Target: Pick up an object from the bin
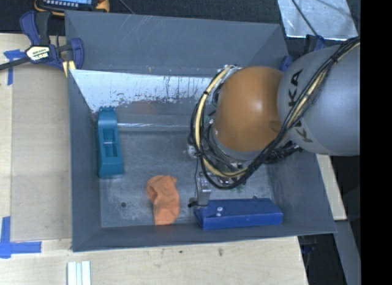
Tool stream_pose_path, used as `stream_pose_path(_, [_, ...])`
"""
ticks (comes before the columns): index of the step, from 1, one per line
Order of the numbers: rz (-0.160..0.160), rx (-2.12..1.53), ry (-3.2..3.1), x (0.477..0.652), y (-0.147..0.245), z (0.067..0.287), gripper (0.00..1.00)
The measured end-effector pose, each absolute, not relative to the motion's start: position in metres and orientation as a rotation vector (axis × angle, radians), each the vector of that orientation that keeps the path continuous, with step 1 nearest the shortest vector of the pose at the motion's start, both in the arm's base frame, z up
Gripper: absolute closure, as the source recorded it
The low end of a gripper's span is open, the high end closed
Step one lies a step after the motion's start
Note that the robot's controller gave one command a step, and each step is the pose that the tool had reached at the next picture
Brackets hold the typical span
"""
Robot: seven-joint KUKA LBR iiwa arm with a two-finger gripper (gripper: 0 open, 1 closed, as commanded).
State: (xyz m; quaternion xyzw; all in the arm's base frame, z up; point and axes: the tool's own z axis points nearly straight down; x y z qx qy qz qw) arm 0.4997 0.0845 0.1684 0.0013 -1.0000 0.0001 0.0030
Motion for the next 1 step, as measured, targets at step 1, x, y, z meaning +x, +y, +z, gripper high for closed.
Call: stream_pose_path(1, [-0.001, 0.000, -3.144, 0.5017, 0.0841, 0.1725, 0.00])
